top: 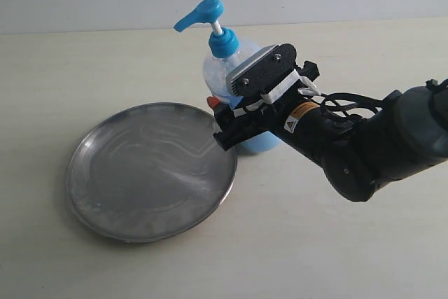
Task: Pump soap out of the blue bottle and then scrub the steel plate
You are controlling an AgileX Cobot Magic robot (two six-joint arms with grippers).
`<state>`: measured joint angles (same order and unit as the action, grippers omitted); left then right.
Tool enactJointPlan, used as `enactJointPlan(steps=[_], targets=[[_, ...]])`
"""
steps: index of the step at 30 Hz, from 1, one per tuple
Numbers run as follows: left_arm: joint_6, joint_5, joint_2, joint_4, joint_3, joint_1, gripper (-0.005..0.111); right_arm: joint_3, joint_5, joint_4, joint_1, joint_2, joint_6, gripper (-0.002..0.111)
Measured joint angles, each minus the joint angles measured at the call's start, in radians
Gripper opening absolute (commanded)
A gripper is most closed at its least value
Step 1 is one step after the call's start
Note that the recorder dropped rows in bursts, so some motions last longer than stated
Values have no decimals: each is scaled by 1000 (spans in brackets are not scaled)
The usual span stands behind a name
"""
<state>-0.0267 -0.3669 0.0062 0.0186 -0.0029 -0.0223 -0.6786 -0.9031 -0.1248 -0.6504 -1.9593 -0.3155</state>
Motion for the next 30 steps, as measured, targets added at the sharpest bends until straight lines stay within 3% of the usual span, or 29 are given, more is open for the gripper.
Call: enactJointPlan(steps=[21,30], targets=[[0,-2,0,3,0,0,0,0,0,0,0,0,4,0],[0,-24,166,26,-248,0,0,0,0,0,0,0,4,0]])
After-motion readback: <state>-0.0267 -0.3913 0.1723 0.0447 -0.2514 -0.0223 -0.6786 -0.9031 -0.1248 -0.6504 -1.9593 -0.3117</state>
